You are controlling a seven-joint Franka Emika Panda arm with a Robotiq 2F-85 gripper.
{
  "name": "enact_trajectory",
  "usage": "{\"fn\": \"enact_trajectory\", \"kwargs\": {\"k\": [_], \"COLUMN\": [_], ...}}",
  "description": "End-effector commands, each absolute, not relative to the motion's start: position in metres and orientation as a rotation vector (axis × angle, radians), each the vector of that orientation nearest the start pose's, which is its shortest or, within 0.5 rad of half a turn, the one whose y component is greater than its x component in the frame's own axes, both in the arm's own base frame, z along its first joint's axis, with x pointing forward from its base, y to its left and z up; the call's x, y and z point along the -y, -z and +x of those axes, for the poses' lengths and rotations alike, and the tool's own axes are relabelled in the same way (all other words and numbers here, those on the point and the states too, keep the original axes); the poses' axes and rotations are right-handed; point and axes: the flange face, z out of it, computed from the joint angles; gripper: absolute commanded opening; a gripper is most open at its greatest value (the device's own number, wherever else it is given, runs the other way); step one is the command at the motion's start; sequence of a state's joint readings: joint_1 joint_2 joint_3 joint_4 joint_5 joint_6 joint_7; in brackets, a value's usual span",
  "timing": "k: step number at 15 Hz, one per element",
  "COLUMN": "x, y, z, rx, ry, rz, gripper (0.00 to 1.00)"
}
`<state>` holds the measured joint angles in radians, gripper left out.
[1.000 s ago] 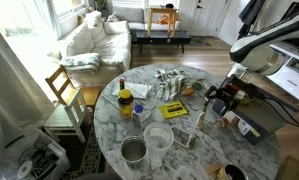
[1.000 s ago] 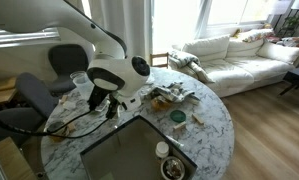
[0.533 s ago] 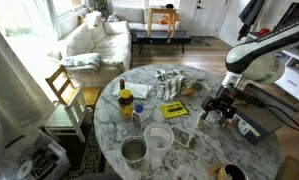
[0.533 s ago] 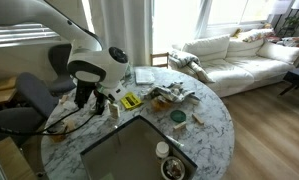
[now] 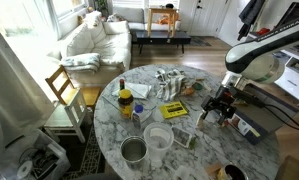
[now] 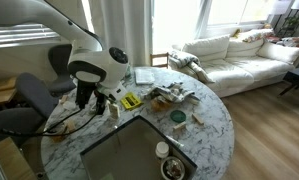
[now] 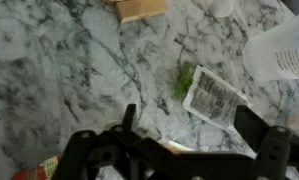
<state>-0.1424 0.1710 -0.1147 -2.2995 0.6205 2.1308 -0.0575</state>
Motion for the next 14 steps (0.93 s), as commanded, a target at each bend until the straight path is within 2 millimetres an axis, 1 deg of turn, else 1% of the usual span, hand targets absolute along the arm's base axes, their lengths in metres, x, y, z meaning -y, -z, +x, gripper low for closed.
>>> {"fn": "enact_trajectory", "kwargs": {"k": [1, 2, 3, 5, 12, 13, 14], "x": [0.083, 0.072, 0.084, 0.079, 0.083, 0.081, 0.079], "y": [-0.245, -0.240, -0.250, -0.248, -0.250, -0.243, -0.241], "z": [0.479, 0.477, 0.483, 0.483, 0.484, 0.486, 0.487], "rx": [-0.700, -0.665, -0.721, -0.707, -0.713, -0.666, -0.616], "ry": [-0.335, -0.355, -0.340, -0.346, -0.337, -0.357, -0.364], "rz": [-2.493, -2.497, -2.506, -2.509, -2.508, -2.506, -2.520], "gripper": [1.00, 1.00, 1.00, 1.00, 1.00, 1.00, 1.00]}}
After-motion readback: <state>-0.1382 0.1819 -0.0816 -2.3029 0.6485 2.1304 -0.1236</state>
